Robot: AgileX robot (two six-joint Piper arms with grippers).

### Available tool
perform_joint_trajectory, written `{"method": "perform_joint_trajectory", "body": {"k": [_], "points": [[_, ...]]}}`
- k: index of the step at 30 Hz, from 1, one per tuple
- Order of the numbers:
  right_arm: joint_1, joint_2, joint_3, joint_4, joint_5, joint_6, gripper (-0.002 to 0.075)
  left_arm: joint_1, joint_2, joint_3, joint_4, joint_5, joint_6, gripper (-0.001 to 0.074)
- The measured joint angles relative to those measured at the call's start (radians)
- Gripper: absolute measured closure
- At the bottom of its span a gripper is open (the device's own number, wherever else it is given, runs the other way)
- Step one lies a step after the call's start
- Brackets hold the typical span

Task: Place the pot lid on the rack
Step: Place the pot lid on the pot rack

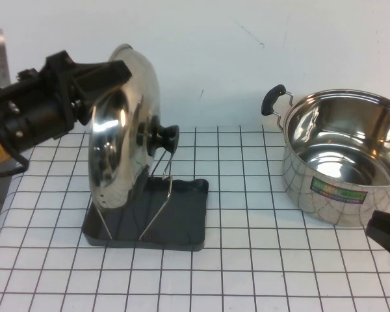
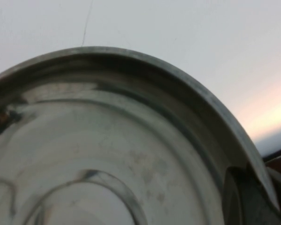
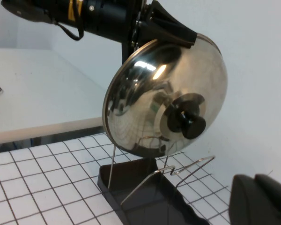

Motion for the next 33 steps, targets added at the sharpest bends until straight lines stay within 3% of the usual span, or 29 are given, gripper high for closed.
{"method": "perform_joint_trajectory", "body": {"k": [10, 33], "points": [[0.000, -0.004, 0.000, 0.000, 0.018, 0.019, 0.0725, -0.020, 0.095, 0.000, -0.018, 0.082, 0.081, 0.0721], [0.000, -0.004, 0.000, 0.000, 0.069, 0.023, 0.0726, -0.020, 0.221, -0.008, -0.026, 0.020, 0.094, 0.0721]]}}
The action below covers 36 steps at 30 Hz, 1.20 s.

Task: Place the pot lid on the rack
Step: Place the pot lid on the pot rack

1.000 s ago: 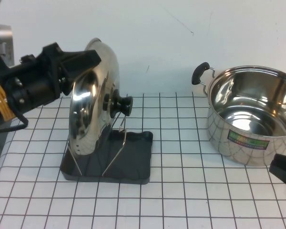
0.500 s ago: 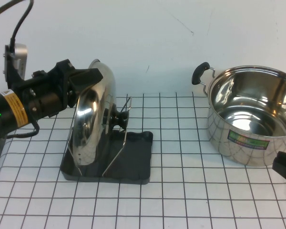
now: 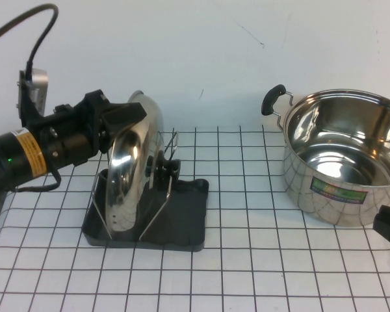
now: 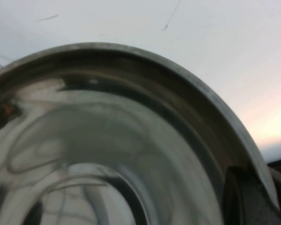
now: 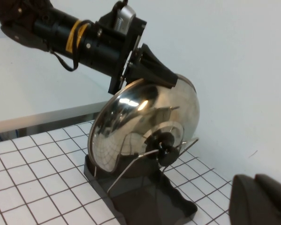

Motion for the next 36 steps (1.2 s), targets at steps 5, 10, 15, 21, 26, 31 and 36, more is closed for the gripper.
{"method": "perform_joint_trajectory", "body": {"k": [5, 10, 15, 21, 26, 31, 36], "points": [[0.000, 0.000, 0.000, 0.000, 0.001, 0.000, 0.0726, 0.000, 0.040, -0.002, -0.005, -0.021, 0.000, 0.0725], [0.000, 0.000, 0.000, 0.000, 0.001, 0.000, 0.0726, 0.000, 0.051, -0.008, -0.011, -0.014, 0.041, 0.0684], [0.000, 0.000, 0.000, 0.000, 0.001, 0.002, 0.0726, 0.000, 0.063, -0.008, 0.035, 0.013, 0.066, 0.0430], [0.000, 0.000, 0.000, 0.000, 0.001, 0.002, 0.0726, 0.000, 0.065, -0.008, 0.089, 0.005, 0.070, 0.0127], [0.000, 0.000, 0.000, 0.000, 0.001, 0.003, 0.0726, 0.000, 0.053, -0.008, 0.147, 0.019, 0.067, 0.0085], [0.000, 0.000, 0.000, 0.000, 0.001, 0.003, 0.0726, 0.000, 0.016, -0.010, 0.189, 0.066, 0.067, 0.0078], [0.000, 0.000, 0.000, 0.000, -0.002, 0.003, 0.0726, 0.000, -0.041, -0.051, 0.294, 0.117, 0.036, 0.0078]]}}
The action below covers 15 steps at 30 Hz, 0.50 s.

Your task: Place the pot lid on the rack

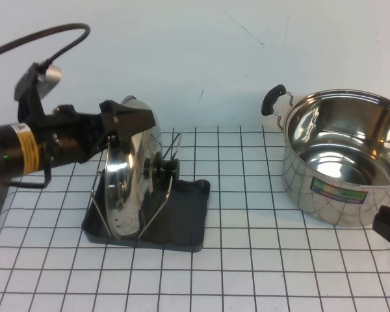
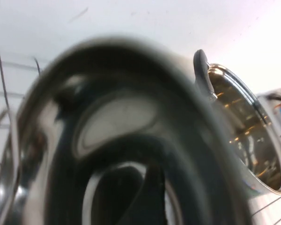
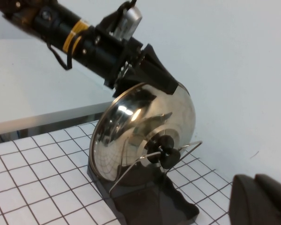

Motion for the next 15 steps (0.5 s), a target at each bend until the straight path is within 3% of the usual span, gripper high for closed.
{"method": "perform_joint_trajectory", "body": {"k": [5, 8, 11, 15], "points": [[0.000, 0.000, -0.004, -0.027, 0.029, 0.002, 0.0726, 0.000, -0.066, -0.079, 0.235, 0.029, -0.101, 0.0085], [0.000, 0.000, -0.043, -0.032, 0.174, -0.012, 0.0726, 0.010, -0.113, -0.113, 0.308, 0.025, -0.134, 0.0139], [0.000, 0.000, -0.112, -0.032, 0.357, -0.121, 0.0726, 0.033, -0.165, -0.138, 0.326, 0.021, -0.148, 0.0255], [0.000, 0.000, -0.222, -0.027, 0.608, -0.355, 0.0726, 0.083, -0.242, -0.168, 0.329, 0.021, -0.120, 0.0507]]}}
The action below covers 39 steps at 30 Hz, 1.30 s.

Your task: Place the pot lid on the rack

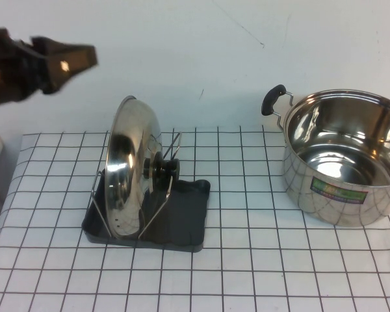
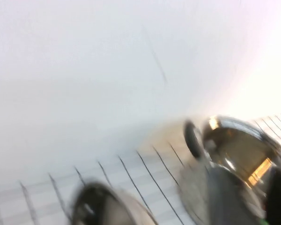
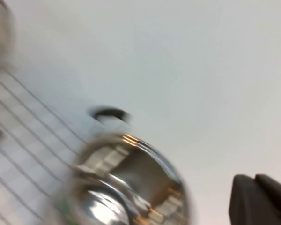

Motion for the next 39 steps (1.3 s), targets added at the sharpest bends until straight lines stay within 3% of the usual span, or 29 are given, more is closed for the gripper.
{"method": "perform_joint_trajectory", "body": {"k": [2, 5, 7, 11, 14, 17, 21, 27, 33, 39], "points": [[0.000, 0.000, -0.054, 0.004, 0.129, -0.118, 0.0726, 0.035, -0.037, -0.012, 0.000, 0.009, 0.026, 0.0624], [0.000, 0.000, -0.136, -0.006, 0.383, -0.281, 0.0726, 0.091, -0.102, -0.017, 0.000, 0.094, 0.047, 0.0701], [0.000, 0.000, -0.185, -0.033, 0.543, -0.341, 0.0726, 0.133, -0.137, -0.017, 0.000, 0.151, 0.049, 0.0720], [-0.007, -0.049, -0.258, -0.008, 0.626, -0.410, 0.0727, 0.257, -0.186, -0.019, 0.000, 0.191, 0.051, 0.0731], [-0.007, -0.094, -0.281, 0.101, 0.636, -0.419, 0.0727, 0.349, -0.196, -0.019, 0.000, 0.165, 0.014, 0.0733], [-0.007, -0.128, -0.281, 0.257, 0.636, -0.432, 0.0727, 0.388, -0.196, -0.019, 0.000, 0.075, -0.146, 0.0735], [-0.007, -0.166, -0.237, 0.524, 0.636, -0.508, 0.0727, 0.349, -0.198, -0.019, 0.000, -0.056, -0.217, 0.0735], [-0.007, -0.192, -0.096, 0.777, 0.505, -0.579, 0.0727, 0.174, -0.242, -0.020, 0.000, -0.103, -0.143, 0.0736], [-0.007, -0.238, 0.097, 0.869, 0.319, -0.601, 0.0727, 0.042, -0.311, -0.020, 0.000, -0.116, -0.026, 0.0736], [-0.007, -0.326, 0.224, 0.902, 0.177, -0.609, 0.0727, 0.029, -0.433, 0.032, 0.000, -0.083, 0.101, 0.0736]]}}
